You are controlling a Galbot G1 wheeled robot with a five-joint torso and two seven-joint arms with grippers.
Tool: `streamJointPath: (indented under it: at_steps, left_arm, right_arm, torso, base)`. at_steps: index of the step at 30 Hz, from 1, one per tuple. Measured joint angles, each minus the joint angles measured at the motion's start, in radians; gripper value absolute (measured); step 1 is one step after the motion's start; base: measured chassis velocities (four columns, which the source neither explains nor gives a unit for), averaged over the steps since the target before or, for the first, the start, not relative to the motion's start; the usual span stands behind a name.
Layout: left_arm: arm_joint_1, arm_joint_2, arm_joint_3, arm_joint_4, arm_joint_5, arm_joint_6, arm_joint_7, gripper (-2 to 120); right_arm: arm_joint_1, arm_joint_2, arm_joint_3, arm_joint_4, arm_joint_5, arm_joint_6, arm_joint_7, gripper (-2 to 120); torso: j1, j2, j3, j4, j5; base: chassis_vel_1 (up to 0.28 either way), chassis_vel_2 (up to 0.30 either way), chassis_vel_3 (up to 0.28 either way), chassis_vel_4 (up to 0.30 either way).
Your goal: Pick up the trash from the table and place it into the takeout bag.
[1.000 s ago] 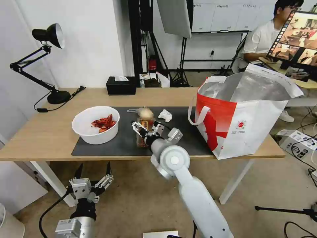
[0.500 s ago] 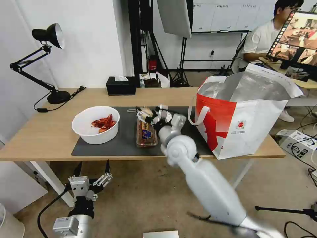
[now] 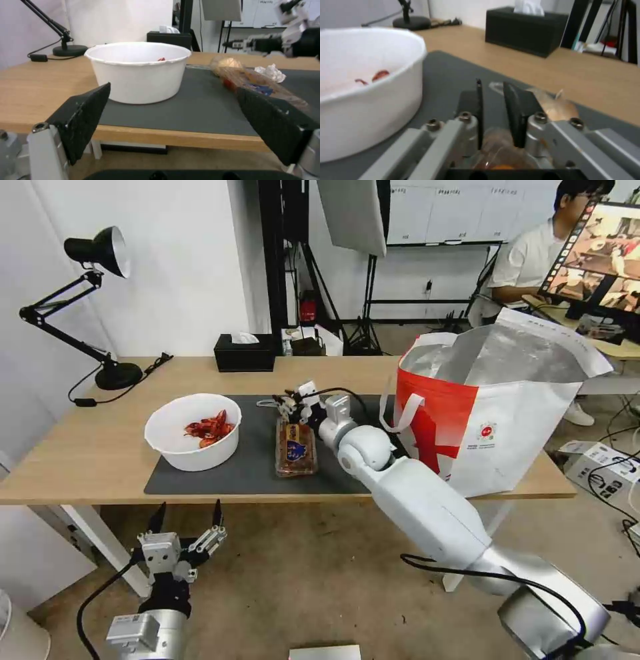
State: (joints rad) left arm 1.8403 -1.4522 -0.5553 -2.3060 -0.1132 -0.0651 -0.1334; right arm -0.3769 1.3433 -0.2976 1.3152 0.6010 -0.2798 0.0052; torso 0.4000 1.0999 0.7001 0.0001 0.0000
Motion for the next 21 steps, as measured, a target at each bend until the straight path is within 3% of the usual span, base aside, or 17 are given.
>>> streamJointPath:
  at_steps: [5, 21]
  left_arm:
    - [0.001, 0.001, -0.002, 0.000, -0.004, 0.000, 0.000, 100]
    - [-0.007, 0.010, 0.005, 0.011, -0.006, -0.001, 0.000, 100]
  right_arm:
    - [-0.007, 0.023, -0.006, -0.030, -0.002, -0.020, 0.008, 0]
    - [-0.050, 0.031, 0.008, -0.044, 0.009, -0.040, 0.046, 0]
  torso:
    - [0.000, 0.000, 0.000, 0.0000, 0.0000]
    - [0.000, 0.000, 0.000, -0.0001, 0.0000]
  base:
    - [0.000, 0.000, 0.000, 0.000]
    - [0.000, 0.000, 0.000, 0.000]
